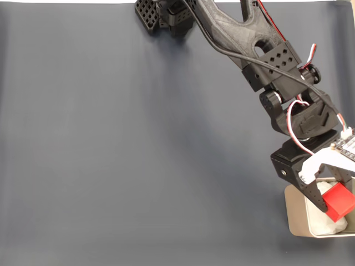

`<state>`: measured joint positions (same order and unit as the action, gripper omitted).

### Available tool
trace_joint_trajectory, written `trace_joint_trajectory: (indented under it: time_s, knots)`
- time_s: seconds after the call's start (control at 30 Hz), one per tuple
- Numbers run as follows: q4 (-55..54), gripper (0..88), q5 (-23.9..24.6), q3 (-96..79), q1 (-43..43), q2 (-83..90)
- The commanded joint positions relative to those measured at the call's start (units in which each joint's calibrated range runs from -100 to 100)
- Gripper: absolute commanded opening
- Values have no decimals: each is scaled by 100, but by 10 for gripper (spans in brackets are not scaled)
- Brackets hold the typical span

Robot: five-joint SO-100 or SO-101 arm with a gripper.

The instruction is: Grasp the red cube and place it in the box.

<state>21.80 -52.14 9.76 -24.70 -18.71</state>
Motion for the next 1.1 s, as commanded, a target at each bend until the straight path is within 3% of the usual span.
trace_joint_trajectory:
  time_s: [0.0,0.6,0.83,1.07]
  knots:
    - [-24,0,15,328,77,43]
    - [-57,25,5,356,6,-35]
    - [-81,273,-49,319,20,17]
    - [-65,366,-73,310,34,121]
